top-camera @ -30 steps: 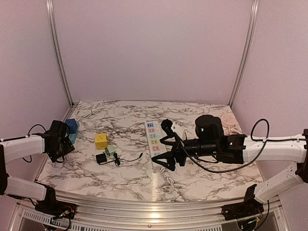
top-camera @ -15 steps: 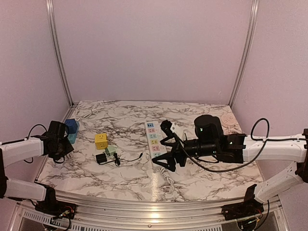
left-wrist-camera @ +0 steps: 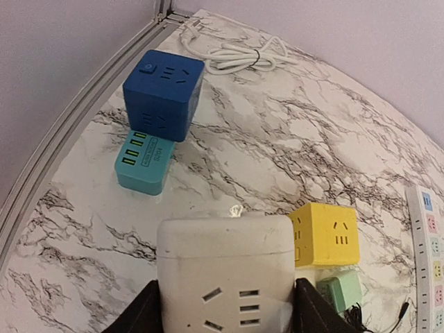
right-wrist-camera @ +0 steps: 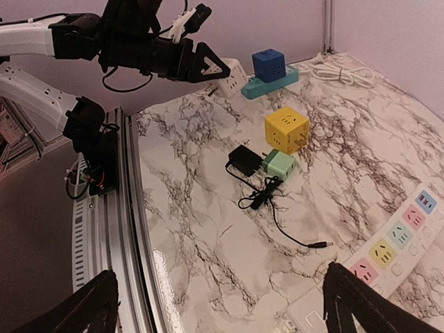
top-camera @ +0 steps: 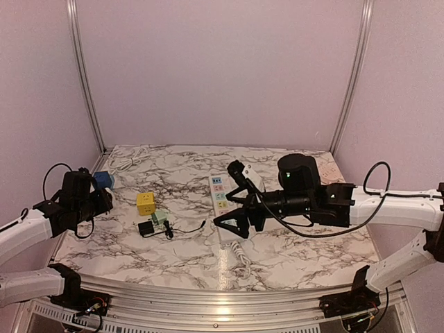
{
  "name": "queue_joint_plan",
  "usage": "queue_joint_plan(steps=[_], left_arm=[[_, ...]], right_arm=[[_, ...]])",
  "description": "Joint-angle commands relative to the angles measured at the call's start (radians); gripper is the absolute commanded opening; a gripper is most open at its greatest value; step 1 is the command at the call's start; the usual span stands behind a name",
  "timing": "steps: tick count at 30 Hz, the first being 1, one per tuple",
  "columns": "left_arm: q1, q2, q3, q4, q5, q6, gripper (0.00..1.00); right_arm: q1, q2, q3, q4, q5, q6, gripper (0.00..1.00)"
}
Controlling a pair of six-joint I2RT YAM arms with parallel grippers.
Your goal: Insert the plug
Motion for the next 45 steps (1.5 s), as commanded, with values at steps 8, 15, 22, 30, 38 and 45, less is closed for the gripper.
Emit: queue_joint_plan(steps=[8, 15, 22, 30, 38, 45], left_arm=[[-0.300, -0.028, 0.074, 0.124, -0.075, 0.215, 0.30], [-0.483, -0.018, 0.072, 0.229, -0.191, 0.322, 0.30], [-0.772, 0.046, 0.039, 0.455, -0.413, 0.569, 0.30], [-0.967, 0.113, -0.051, 0.765, -0.517, 0.818, 0.30], [-1.069, 0.135, -0.100, 0.939, -0.530, 0.971, 0.30], [-1.102, 0.129, -0.120, 0.991, -0.472, 1.002, 0.29]], right_arm=[[-0.028, 0.069, 0.272, -0.269, -0.067, 0.059, 0.98], [-0.056, 0.082, 0.347, -0.288, -0.146, 0.101, 0.98], [-0.056, 0.174, 0.460, -0.384, -0.216, 0.099, 0.96], [-0.057, 0.237, 0.485, -0.388, -0.341, 0.107, 0.95], [-0.056, 0.301, 0.514, -0.385, -0.388, 0.143, 0.91], [-0.055, 0.352, 0.560, -0.388, -0.379, 0.122, 0.90]])
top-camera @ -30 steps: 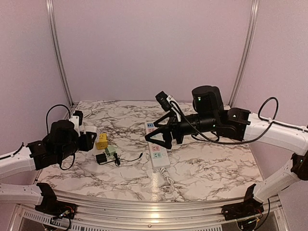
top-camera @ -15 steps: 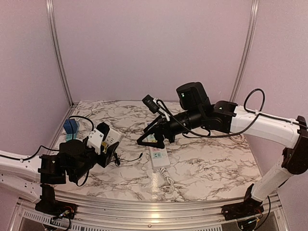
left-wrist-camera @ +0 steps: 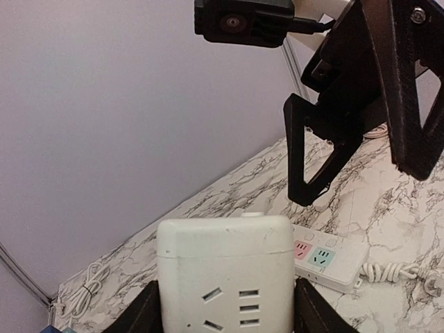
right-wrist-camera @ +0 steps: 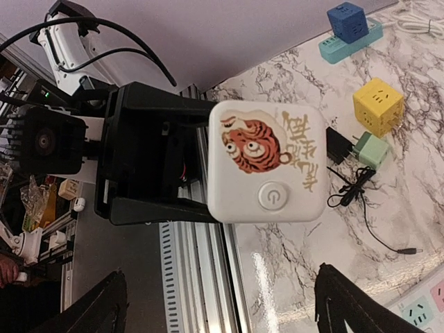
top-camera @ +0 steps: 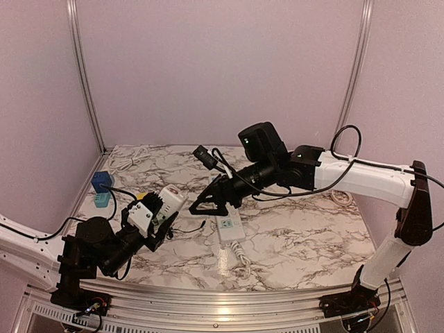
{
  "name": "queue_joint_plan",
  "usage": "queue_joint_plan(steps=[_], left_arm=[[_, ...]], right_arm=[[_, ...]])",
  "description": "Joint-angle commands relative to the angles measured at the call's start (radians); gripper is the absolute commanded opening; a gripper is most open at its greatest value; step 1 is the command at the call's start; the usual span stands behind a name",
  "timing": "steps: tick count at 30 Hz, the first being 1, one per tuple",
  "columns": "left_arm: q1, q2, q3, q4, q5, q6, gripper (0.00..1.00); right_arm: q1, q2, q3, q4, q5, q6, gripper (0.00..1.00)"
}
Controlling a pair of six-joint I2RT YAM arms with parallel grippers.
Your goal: Insert the plug
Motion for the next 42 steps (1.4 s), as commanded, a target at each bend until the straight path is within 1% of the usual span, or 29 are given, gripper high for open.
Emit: queue_joint_plan(steps=[1, 8, 11, 18, 25, 33, 35, 36, 37, 40, 41, 42], left_arm=[[-0.024, -0.008, -0.027, 0.125, 0.036, 0.047, 0.29], [-0.037, 0.012, -0.006, 0.111, 0.043, 0.052, 0.29], [-0.043, 0.015, 0.000, 0.109, 0.042, 0.053, 0.29], [-0.056, 0.039, -0.002, 0.130, 0.012, 0.062, 0.29], [-0.068, 0.064, -0.002, 0.161, -0.017, 0.074, 0.29], [-0.072, 0.071, -0.010, 0.182, -0.030, 0.070, 0.29], [-0.074, 0.071, -0.010, 0.181, -0.033, 0.070, 0.29], [-0.076, 0.072, -0.010, 0.181, -0.035, 0.072, 0.31], [-0.077, 0.071, -0.011, 0.180, -0.036, 0.073, 0.34], [-0.082, 0.072, -0.009, 0.169, -0.045, 0.068, 0.48], [-0.082, 0.071, -0.009, 0.164, -0.049, 0.065, 0.54], [-0.083, 0.069, -0.007, 0.161, -0.052, 0.062, 0.62]], right_arm=[[-0.004, 0.028, 0.060, -0.009, 0.001, -0.019, 0.90], [-0.004, 0.074, 0.099, 0.030, 0.048, -0.047, 0.91], [-0.005, 0.106, 0.135, 0.015, 0.059, -0.054, 0.92], [0.011, 0.171, 0.193, -0.014, 0.032, -0.046, 0.91], [0.028, 0.199, 0.210, -0.033, -0.012, -0.042, 0.85], [0.039, 0.231, 0.232, -0.059, -0.053, -0.045, 0.74], [0.039, 0.239, 0.242, -0.064, -0.064, -0.047, 0.70], [0.039, 0.241, 0.248, -0.066, -0.070, -0.047, 0.66], [0.039, 0.244, 0.254, -0.067, -0.076, -0.050, 0.60], [0.030, 0.257, 0.276, -0.074, -0.112, -0.052, 0.31], [0.024, 0.263, 0.286, -0.080, -0.127, -0.054, 0.22], [0.016, 0.269, 0.296, -0.089, -0.138, -0.057, 0.14]])
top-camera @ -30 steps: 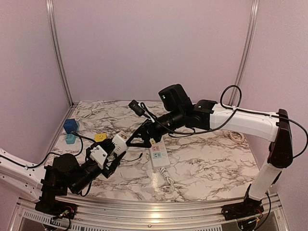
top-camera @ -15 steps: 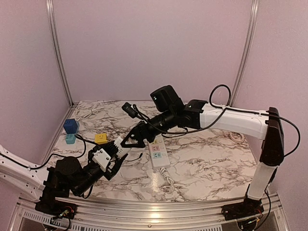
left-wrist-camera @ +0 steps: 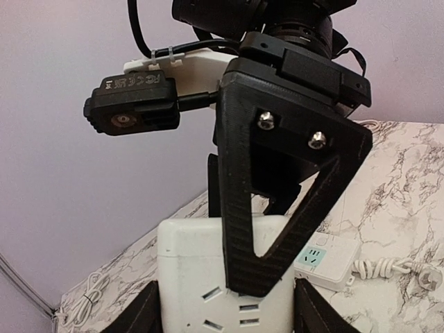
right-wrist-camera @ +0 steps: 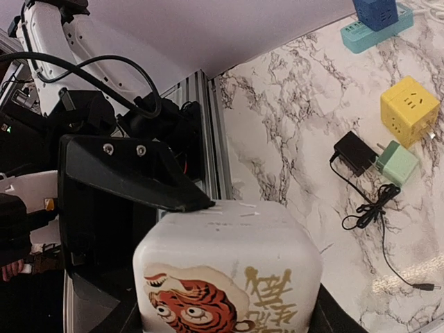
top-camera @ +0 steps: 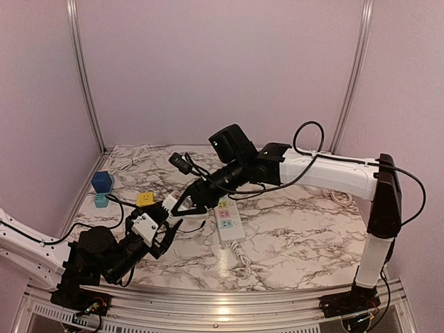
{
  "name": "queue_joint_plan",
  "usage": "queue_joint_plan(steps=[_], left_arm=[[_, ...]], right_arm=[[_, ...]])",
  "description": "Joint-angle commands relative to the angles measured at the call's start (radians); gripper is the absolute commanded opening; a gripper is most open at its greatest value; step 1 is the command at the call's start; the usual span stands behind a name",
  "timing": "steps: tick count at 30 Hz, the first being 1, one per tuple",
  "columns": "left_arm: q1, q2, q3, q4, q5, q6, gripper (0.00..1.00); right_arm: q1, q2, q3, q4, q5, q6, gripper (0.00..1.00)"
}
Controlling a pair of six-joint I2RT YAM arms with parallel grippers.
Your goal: Insert the plug
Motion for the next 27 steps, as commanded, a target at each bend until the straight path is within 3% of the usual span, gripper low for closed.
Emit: queue_joint_plan(steps=[1, 6, 10, 21, 27], left_arm=[[-0.011, -0.005, 0.018, 0.028, -0.029, -0.015, 0.70], [-0.011, -0.064, 0.018, -0.022, -0.049, -0.069, 0.98], [-0.011, -0.118, 0.008, -0.070, -0.068, -0.125, 0.99], [-0.011, -0.206, -0.039, -0.176, -0.142, -0.285, 0.99], [-0.011, -0.270, -0.051, -0.239, -0.151, -0.353, 0.99]], right_arm=[[-0.027, 0.034, 0.080, -0.039, -0.081, -0.027, 0.11], [-0.121, 0.033, 0.094, -0.074, -0.088, -0.090, 0.06], [-0.216, 0.046, 0.115, -0.121, -0.108, -0.168, 0.06], [-0.320, 0.154, 0.314, -0.375, 0.061, -0.644, 0.06], [-0.321, 0.249, 0.385, -0.476, 0.278, -0.883, 0.06]])
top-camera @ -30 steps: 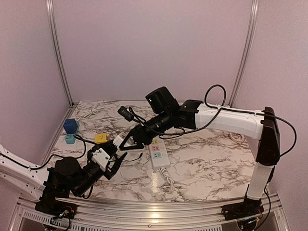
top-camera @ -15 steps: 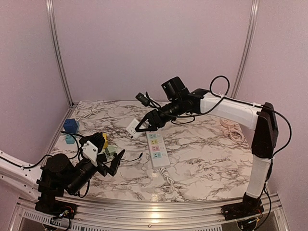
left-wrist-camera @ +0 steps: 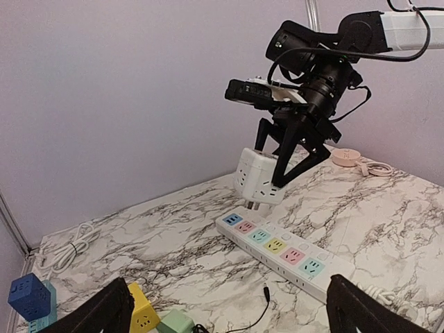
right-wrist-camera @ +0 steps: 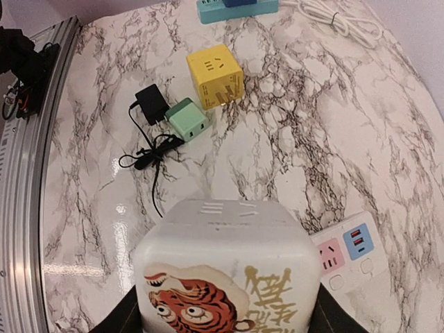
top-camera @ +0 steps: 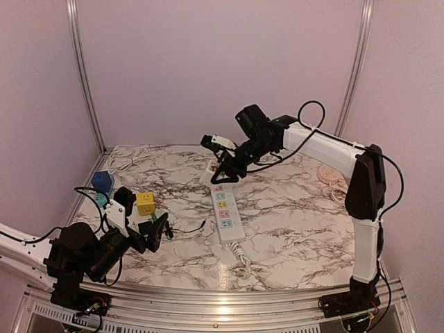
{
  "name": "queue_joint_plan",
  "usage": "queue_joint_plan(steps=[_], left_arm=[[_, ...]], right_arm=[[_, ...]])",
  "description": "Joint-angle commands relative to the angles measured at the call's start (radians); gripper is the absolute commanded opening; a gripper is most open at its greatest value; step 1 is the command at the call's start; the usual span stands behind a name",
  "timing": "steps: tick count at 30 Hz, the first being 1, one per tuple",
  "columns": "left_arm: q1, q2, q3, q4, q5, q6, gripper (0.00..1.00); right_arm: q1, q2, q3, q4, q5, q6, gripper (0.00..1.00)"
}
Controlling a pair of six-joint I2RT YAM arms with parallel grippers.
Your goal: Insert the plug
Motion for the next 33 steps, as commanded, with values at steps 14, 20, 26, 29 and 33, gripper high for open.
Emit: queue_joint_plan(steps=[14, 20, 26, 29, 33], left_arm=[[-0.006, -0.144, -0.020, -0.200, -0.026, -0.205, 0.99], [-0.011, -0.132, -0.010, -0.215, -0.030, -0.217, 0.99], [-0.014, -0.107, -0.005, -0.216, -0.030, -0.229, 0.99], [-0.014, -0.094, 0.002, -0.216, -0.030, -0.229, 0.99], [-0.014, -0.077, 0.005, -0.204, -0.029, -0.226, 0.99]], right_arm=[[-0.027, 0.259, 0.212, -0.084, 0.403, -0.412, 0.00], [-0.034, 0.266, 0.225, -0.059, 0.426, -0.486, 0.00], [-0.040, 0.274, 0.232, -0.092, 0.377, -0.562, 0.00], [-0.040, 0.281, 0.246, -0.146, 0.321, -0.595, 0.00], [-0.041, 0.282, 0.248, -0.165, 0.287, -0.615, 0.01]])
